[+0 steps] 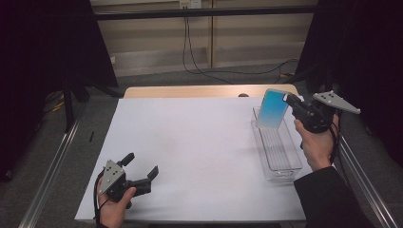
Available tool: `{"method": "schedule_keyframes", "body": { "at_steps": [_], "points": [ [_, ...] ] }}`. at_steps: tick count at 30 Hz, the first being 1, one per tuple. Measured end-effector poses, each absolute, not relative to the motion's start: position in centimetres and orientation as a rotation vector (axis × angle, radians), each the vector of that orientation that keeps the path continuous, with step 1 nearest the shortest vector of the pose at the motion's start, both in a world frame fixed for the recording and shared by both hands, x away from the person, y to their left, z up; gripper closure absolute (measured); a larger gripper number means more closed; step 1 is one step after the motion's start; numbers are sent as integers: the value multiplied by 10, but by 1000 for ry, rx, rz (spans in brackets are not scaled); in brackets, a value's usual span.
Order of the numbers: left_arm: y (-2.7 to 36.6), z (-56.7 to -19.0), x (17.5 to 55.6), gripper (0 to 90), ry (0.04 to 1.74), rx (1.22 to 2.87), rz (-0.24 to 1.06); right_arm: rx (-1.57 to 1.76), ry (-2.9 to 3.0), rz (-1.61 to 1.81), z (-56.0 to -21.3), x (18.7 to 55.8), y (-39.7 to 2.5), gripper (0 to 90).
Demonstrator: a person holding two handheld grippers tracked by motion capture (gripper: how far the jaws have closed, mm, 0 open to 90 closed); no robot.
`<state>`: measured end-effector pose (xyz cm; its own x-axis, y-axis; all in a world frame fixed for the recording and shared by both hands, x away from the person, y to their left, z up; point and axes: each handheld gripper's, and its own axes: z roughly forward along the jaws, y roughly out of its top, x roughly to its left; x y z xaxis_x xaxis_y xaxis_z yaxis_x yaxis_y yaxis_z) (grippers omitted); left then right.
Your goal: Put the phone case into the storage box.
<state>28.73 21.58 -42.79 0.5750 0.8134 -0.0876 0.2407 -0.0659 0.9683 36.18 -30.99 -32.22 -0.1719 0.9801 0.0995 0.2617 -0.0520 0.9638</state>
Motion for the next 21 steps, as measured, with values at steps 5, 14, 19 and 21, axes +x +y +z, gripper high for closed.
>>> {"method": "schedule_keyframes", "body": {
  "at_steps": [5,14,19,21],
  "points": [
    [217,-428,288,27,905,1613,604,1374,1494,1248,-326,368,-315,854],
    [216,-428,288,27,905,1612,600,1375,1487,1225,-330,377,-316,855],
    [216,-428,288,27,904,1614,597,1374,1495,1190,-333,384,-317,854],
    [216,-428,288,27,904,1614,598,1376,1492,1190,-334,387,-317,855]
  ]
}}
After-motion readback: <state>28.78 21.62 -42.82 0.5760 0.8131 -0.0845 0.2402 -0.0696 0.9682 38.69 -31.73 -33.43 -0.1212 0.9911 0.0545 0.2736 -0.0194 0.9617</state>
